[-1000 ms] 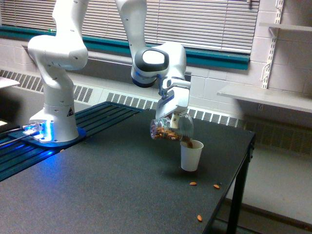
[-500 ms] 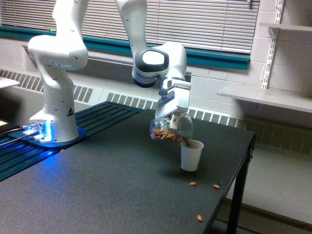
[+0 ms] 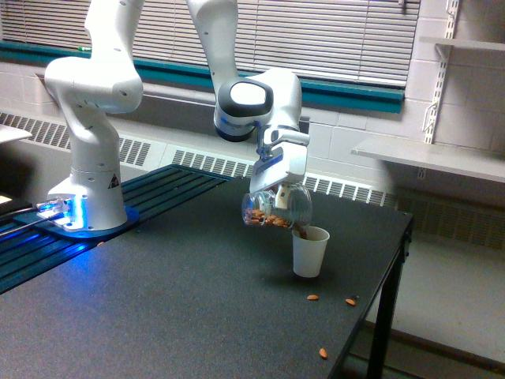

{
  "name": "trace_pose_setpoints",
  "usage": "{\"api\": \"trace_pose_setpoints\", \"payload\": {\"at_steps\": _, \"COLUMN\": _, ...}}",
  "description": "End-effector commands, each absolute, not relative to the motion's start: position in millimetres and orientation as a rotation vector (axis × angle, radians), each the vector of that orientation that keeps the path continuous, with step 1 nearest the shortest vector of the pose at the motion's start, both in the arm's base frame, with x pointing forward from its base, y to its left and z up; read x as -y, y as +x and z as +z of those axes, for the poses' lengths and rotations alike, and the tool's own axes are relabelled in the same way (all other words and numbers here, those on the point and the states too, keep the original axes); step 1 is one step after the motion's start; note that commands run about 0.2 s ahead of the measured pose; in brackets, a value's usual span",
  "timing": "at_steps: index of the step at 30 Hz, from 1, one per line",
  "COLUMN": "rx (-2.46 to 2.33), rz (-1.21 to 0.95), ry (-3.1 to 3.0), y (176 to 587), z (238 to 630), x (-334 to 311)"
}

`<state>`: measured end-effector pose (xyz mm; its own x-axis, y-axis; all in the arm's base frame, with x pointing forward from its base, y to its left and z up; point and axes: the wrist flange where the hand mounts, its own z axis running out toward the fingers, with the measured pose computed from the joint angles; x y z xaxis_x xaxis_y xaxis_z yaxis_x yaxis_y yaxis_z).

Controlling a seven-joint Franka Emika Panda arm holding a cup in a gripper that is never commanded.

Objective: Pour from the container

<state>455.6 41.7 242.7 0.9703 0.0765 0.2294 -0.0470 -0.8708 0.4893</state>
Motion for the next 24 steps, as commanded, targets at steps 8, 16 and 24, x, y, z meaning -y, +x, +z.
{"api": "trace_pose_setpoints", "payload": {"at_steps": 8, "rx": -0.047, "rz": 0.313, "ry": 2.591, "y": 458.0, "z": 243.2, "x": -40.5}}
{"api": "trace_pose_setpoints", "payload": {"at_steps": 16, "rx": -0.050, "rz": 0.307, "ry": 2.589, "y": 459.5, "z": 242.3, "x": -38.7}}
{"api": "trace_pose_setpoints", "payload": {"at_steps": 24, "rx": -0.037, "rz": 0.320, "ry": 2.578, "y": 464.3, "z": 244.3, "x": -34.9}}
